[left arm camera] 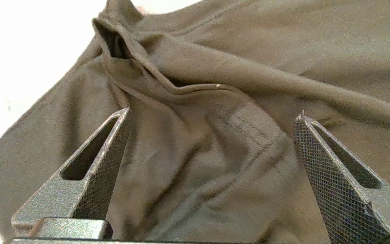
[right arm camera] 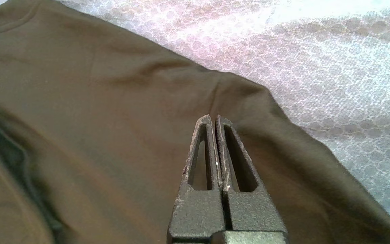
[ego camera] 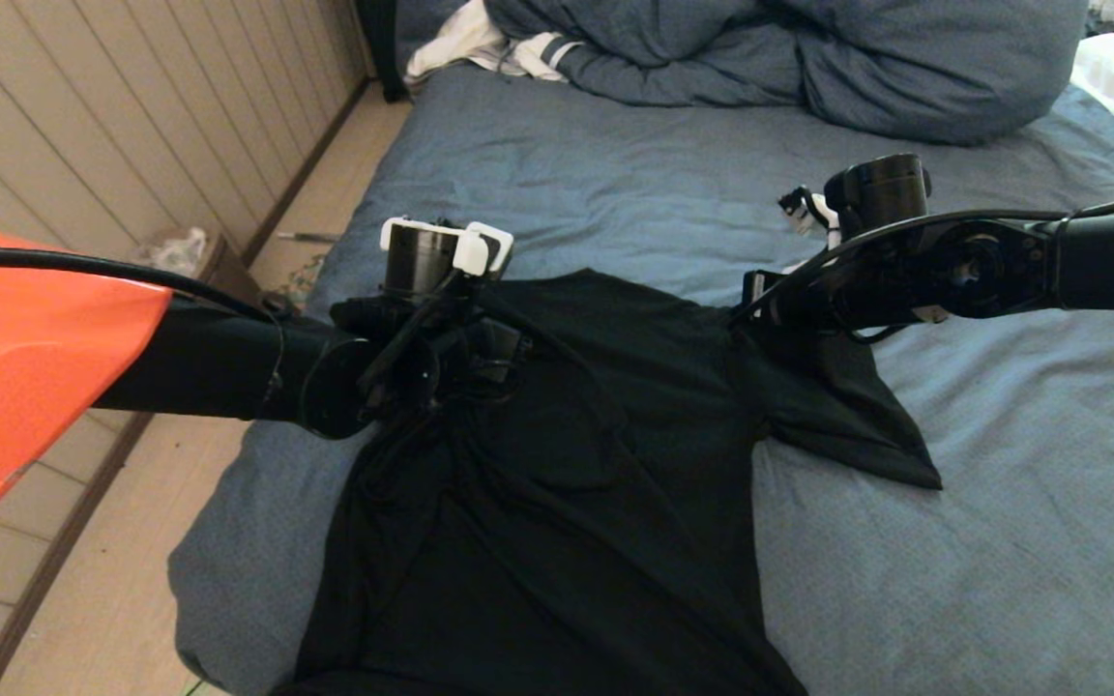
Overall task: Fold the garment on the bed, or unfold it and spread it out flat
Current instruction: Unford the black T-shirt
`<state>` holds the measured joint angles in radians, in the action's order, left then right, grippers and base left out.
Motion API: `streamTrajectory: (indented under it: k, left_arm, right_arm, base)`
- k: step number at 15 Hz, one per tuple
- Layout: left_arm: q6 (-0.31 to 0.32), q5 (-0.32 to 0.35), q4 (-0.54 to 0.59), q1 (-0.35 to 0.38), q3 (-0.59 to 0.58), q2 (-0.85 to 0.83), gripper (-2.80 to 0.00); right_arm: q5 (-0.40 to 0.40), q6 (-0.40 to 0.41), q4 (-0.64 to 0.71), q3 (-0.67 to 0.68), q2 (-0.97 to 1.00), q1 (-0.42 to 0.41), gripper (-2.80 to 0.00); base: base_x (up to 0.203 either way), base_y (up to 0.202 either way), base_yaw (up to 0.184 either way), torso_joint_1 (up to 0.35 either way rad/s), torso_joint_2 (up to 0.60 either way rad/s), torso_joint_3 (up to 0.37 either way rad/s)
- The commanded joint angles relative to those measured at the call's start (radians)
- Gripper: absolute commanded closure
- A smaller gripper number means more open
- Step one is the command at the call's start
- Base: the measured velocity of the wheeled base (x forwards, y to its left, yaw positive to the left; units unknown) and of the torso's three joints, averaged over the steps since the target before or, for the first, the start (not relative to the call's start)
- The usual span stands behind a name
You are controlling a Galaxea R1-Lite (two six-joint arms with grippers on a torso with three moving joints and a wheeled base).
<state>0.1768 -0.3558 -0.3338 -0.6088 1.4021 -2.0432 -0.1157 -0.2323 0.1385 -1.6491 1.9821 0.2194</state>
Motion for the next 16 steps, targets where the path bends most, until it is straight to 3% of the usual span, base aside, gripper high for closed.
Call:
streamTrajectory:
  k: [1, 10, 11, 16]
  left_arm:
    - [0.002, -0.003, -0.005, 0.003, 0.013, -0.043, -2.8]
    - [0.012, -0.029, -0.007, 0.061, 0.02, -0.025, -2.8]
    - [0.01, -0.029, -0.007, 0.061, 0.018, -0.023, 0.0]
    - [0.009, -0.028, -0.05, 0.061, 0.02, -0.023, 0.0]
  right_arm:
    - [-0.001, -0.002, 0.0, -0.001, 0.009, 0.0, 0.0]
    - [-0.001, -0.004, 0.003, -0.011, 0.012, -0.003, 0.0]
    - [-0.001, -0.004, 0.003, -0.011, 0.013, -0.003, 0.0]
    - [-0.001, -0.004, 0.003, -0.011, 0.012, -0.005, 0.0]
  base:
    - [0.0, 0.0, 0.0, 0.0, 0.0, 0.0]
    - [0.0, 0.0, 0.0, 0.0, 0.0, 0.0]
    - [0.0, 0.0, 0.0, 0.0, 0.0, 0.0]
    - [0.0, 0.0, 0.0, 0.0, 0.0, 0.0]
